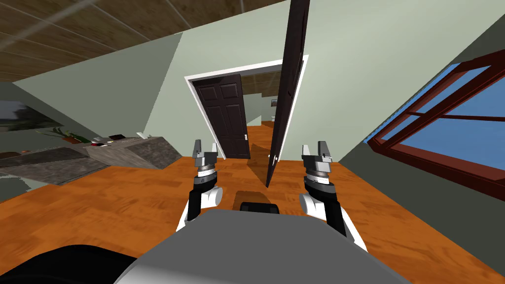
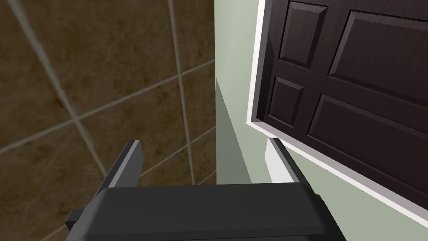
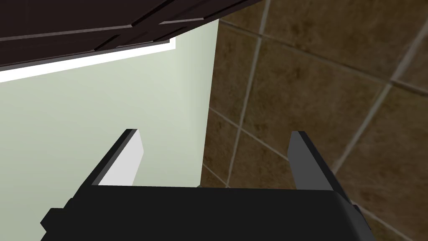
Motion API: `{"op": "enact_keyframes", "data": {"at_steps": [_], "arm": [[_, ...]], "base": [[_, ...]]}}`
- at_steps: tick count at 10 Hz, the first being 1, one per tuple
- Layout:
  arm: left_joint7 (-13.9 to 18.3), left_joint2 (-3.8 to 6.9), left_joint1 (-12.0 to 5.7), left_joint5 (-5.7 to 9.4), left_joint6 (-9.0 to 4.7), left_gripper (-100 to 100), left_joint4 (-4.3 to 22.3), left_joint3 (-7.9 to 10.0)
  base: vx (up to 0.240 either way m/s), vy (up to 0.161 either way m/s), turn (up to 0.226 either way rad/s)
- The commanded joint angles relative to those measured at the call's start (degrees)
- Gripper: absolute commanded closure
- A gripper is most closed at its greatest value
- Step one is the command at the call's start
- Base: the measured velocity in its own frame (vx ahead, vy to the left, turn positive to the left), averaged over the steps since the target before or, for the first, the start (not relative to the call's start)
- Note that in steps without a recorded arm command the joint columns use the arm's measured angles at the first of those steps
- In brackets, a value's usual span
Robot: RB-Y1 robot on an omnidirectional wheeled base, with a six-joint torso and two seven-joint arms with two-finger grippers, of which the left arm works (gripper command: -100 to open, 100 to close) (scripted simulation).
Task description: Pull the door open
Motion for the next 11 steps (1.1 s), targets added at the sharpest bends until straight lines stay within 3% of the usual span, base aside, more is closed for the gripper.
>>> {"op": "enact_keyframes", "data": {"at_steps": [1,11], "arm": [[-0.35,0.51,-0.64,0.49,-0.38,-100,1.68,-0.24],[-3.10,3.25,-5.64,4.34,-3.39,-100,14.84,-2.13]], "base": [[0.115,0.115,-0.014],[0.096,0.048,-0.003]]}}
